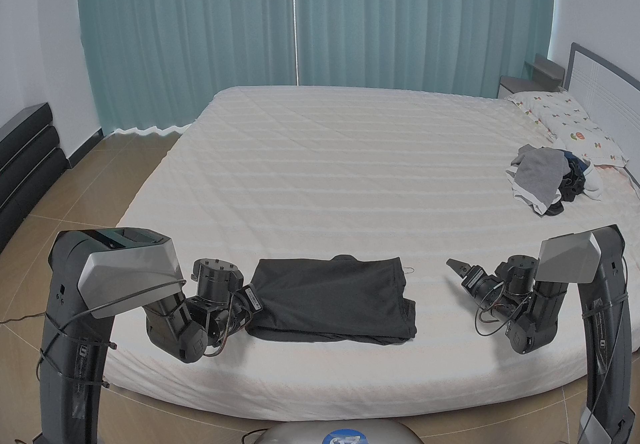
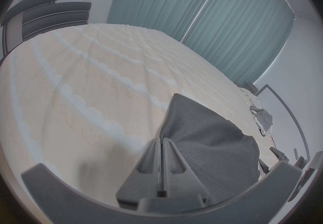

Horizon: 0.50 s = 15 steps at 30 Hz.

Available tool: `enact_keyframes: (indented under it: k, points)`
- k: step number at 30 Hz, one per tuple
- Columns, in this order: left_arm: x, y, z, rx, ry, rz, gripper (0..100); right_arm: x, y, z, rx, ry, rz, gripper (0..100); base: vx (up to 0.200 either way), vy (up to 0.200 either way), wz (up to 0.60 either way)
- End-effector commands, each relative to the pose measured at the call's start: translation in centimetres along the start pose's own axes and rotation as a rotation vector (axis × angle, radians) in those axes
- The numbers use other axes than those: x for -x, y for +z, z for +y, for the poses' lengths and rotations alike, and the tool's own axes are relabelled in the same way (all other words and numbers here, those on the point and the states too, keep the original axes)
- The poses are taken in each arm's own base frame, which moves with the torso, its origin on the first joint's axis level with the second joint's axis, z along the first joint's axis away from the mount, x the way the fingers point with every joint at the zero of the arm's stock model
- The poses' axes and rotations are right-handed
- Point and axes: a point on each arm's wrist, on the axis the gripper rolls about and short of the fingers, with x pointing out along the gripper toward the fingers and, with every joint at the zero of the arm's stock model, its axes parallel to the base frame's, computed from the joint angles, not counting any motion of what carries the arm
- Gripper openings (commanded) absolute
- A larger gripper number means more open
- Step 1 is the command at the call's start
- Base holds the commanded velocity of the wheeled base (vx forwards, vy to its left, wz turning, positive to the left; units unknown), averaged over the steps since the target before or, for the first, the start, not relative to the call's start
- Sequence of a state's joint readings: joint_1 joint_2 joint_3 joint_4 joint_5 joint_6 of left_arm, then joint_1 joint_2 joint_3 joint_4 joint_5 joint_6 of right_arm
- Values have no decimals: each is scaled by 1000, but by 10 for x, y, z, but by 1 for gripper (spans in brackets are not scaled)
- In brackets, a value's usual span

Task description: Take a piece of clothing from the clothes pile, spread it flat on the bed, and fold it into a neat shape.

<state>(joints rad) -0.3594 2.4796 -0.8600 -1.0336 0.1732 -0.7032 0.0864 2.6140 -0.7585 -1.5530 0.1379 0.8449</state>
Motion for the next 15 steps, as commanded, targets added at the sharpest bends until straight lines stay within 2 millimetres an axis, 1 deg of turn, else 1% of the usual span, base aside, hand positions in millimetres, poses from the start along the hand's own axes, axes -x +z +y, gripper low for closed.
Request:
enact_keyframes:
  k: [1,9,10,15]
  points:
    - [0,0,0,1,1,1,0,0,1,0,3,8,-8,100,0,0,0]
    - [0,-2,2,1,5,5,0,0,0,1,3,9,-6,100,0,0,0]
    - [1,-3,2,-2,7,10,100,0,0,0,2,7,-7,100,0,0,0]
    - [2,-2,3,2,-15,-17,100,0,0,1,3,8,-5,100,0,0,0]
